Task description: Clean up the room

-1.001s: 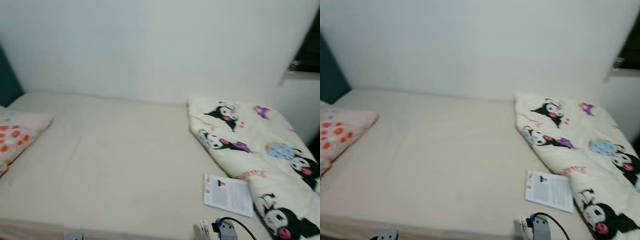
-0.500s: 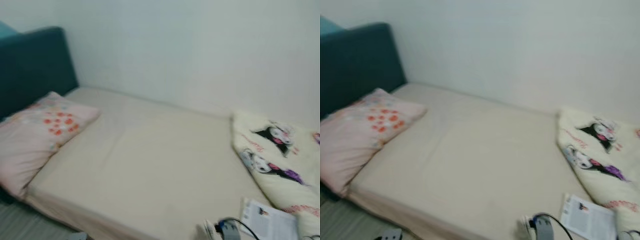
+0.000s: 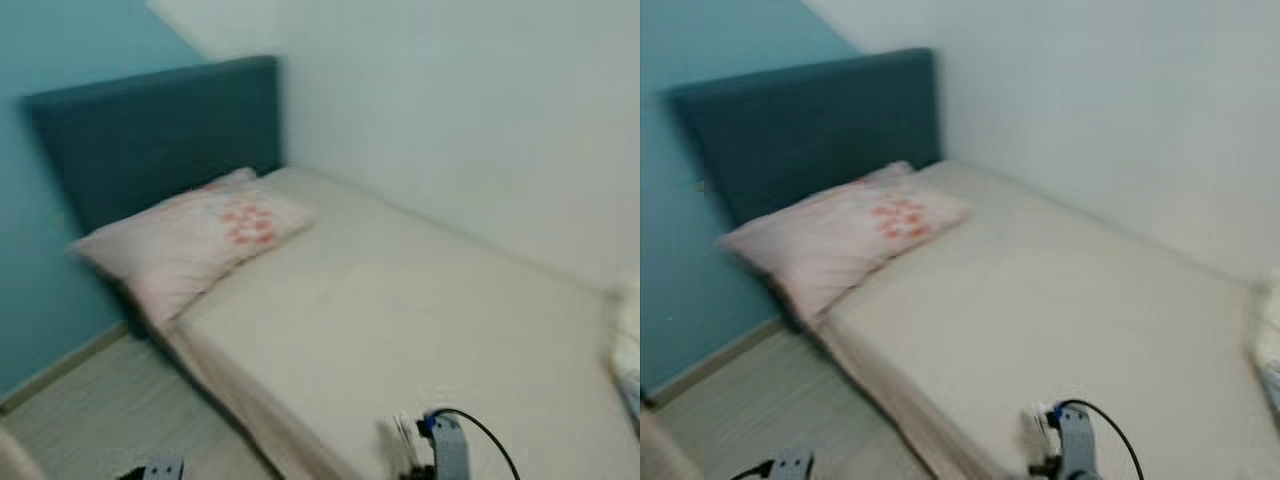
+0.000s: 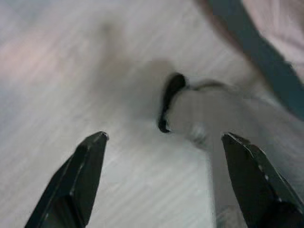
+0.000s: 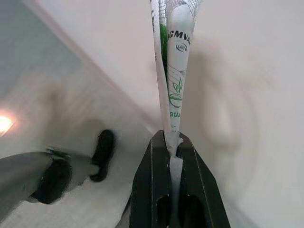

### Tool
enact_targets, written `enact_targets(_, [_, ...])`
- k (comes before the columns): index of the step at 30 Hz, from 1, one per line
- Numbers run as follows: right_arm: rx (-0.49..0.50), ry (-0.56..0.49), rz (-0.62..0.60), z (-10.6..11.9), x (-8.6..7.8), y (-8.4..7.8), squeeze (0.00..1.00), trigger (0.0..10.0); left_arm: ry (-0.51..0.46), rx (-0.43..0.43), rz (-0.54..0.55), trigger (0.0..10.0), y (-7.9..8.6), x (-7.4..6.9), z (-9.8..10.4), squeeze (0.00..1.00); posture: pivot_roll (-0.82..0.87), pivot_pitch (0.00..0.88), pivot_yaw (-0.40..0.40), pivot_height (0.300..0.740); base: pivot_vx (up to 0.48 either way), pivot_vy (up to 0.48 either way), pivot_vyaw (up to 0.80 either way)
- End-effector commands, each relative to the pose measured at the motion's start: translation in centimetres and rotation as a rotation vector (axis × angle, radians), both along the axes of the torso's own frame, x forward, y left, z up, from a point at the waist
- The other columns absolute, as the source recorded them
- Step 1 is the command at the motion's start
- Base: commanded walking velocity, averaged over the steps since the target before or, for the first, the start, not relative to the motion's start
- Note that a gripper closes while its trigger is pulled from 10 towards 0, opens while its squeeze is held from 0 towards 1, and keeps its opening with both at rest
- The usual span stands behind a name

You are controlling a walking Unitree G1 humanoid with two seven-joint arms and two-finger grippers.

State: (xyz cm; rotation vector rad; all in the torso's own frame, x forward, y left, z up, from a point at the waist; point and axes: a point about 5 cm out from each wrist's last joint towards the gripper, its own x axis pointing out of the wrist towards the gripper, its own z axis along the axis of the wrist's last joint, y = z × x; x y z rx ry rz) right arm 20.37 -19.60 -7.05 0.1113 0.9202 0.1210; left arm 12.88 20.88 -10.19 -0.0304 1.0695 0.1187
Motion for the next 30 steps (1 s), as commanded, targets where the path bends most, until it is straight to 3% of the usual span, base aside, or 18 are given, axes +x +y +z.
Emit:
enact_targets(1, [0.009,-0.043,0.025,0.6,1.1,0.6,0.0,10.0,-0.005,0.008,-0.011,10.0,0.1,0.3,0.1,0.0,0.09,0.0,-0.08,0.74,0.0,0.0,0.76])
enact_targets(13, [0.0,-0.123,0.141,1.8,3.2,2.1,0.0,10.0,-0.011,0.001,0.011,10.0,0.3,0.6,0.2,0.0,0.09,0.0,-0.082,0.74,0.0,0.0,0.76])
enact_targets(16, [0.016,-0.193,0.196,2.9,4.7,3.2,0.0,10.0,-0.007,0.004,0.008,10.0,0.4,0.6,0.2,0.0,0.09,0.0,-0.077,0.74,0.0,0.0,0.76])
enact_targets(24, [0.019,-0.197,0.235,2.9,4.7,3.8,0.0,10.0,-0.013,0.007,-0.002,10.0,0.4,0.8,0.3,0.0,0.09,0.0,-0.078,0.74,0.0,0.0,0.76])
enact_targets(30, [0.018,-0.136,0.211,1.9,3.3,3.4,0.0,10.0,-0.027,0.0,-0.006,10.0,0.1,1.2,0.4,0.0,0.09,0.0,-0.08,0.74,0.0,0.0,0.76])
